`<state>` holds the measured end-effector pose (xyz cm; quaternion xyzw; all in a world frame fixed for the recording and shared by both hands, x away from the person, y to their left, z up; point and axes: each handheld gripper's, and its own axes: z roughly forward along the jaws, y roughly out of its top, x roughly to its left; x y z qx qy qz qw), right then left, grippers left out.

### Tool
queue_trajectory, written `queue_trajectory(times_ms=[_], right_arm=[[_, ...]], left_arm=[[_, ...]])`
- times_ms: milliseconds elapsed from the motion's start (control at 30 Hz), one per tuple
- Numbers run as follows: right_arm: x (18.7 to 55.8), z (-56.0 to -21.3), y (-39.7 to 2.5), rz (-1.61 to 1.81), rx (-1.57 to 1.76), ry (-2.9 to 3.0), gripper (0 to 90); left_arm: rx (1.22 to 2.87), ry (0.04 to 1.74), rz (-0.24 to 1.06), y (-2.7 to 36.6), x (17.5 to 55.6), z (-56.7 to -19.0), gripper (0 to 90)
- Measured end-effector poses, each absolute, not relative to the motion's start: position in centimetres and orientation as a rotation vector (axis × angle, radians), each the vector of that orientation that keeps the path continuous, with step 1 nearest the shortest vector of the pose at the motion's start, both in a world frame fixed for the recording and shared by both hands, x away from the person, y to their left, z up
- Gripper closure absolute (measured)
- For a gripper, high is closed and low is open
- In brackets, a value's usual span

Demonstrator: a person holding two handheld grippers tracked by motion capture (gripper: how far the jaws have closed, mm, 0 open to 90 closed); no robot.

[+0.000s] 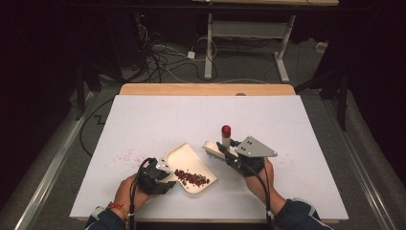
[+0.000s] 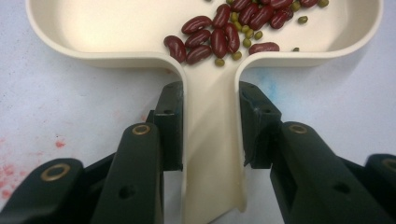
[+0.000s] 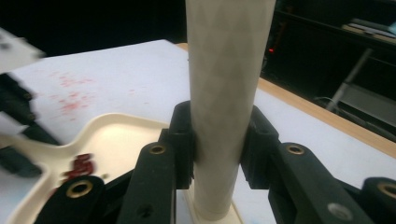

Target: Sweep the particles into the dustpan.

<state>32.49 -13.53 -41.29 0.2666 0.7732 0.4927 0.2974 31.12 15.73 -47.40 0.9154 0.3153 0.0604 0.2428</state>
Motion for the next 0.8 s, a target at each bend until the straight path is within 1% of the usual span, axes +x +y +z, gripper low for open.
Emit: queue_trajectory(times_ms=[200,300,533,800], right_arm=[[30.2,-40.6,-11.6,1.387,0.619,2.129,70.3],[29.7,-40.0,-11.8,1.41,0.592,2.123,70.3],[30.6,-39.6,-12.9,1.406,0.624,2.058,70.2],[31.5,-40.8,-11.2,1.389,0.615,2.042,70.2]], left_arm=[[2.498,0.863,0.17,15.7,31.2,-47.4,63.6],[2.494,0.864,0.169,15.8,31.1,-47.5,63.6],[2.486,0.873,0.169,15.8,31.2,-47.5,63.6],[2.459,0.916,0.171,15.7,31.3,-47.5,63.6]])
